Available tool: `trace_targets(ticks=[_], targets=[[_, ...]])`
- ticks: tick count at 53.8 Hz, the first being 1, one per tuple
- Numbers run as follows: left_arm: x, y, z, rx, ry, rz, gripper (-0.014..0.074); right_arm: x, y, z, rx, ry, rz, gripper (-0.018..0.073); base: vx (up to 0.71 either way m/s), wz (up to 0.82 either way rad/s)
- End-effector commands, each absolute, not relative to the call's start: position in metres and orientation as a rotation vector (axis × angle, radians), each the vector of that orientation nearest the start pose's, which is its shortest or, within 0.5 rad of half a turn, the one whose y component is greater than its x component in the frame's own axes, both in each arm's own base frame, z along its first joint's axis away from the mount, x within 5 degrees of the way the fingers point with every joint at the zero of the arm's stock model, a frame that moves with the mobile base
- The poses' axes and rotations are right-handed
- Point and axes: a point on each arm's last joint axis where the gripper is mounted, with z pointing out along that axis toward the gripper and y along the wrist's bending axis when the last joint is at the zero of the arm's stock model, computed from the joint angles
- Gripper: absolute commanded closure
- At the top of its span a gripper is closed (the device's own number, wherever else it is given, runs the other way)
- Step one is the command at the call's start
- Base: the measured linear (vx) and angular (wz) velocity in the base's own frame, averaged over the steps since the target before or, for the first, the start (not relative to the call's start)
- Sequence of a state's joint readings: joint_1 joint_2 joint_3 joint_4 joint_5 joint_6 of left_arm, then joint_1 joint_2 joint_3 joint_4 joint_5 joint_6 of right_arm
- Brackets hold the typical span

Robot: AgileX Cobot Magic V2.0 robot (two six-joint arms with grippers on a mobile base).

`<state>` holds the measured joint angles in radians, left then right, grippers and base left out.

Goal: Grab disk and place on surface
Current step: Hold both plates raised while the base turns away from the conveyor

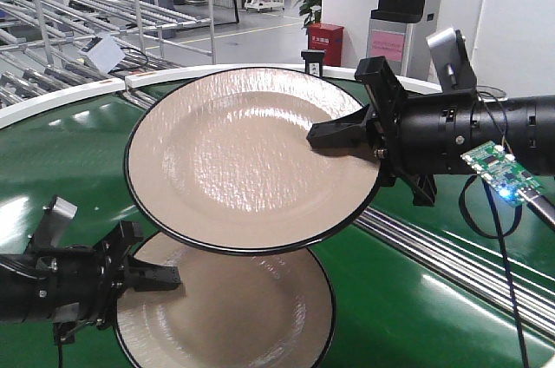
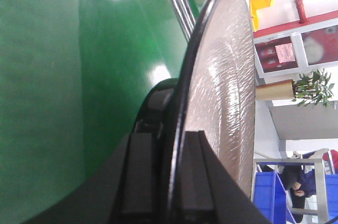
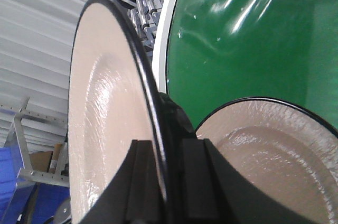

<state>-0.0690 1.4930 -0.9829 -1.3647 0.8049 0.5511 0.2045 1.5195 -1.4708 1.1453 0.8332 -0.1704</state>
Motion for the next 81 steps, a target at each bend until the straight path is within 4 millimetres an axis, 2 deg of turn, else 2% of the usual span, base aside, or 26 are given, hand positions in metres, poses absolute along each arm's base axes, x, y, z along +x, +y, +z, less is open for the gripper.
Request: trace_targets(ticks=[1, 28, 81], targets=[[0.2967, -0.0893, 0.316, -0.311, 2.145, -1.425, 0.0598, 0.3053, 0.1238, 0.4492, 0.145, 1.946, 1.456, 0.0567, -0.24, 0.01], [0.2966, -0.0894, 0.3159, -0.309, 2.146, -1.425, 0.0598, 0.3052, 0.1238, 0.4492, 0.145, 1.946, 1.457, 0.0567, -0.26, -0.29], [0.2969, -0.0884, 0.3159, -0.313, 2.145, -1.423, 0.0598, 0.3045, 0.1243, 0.4489, 0.137, 1.953, 1.462, 0.0567, -0.12, -0.66]])
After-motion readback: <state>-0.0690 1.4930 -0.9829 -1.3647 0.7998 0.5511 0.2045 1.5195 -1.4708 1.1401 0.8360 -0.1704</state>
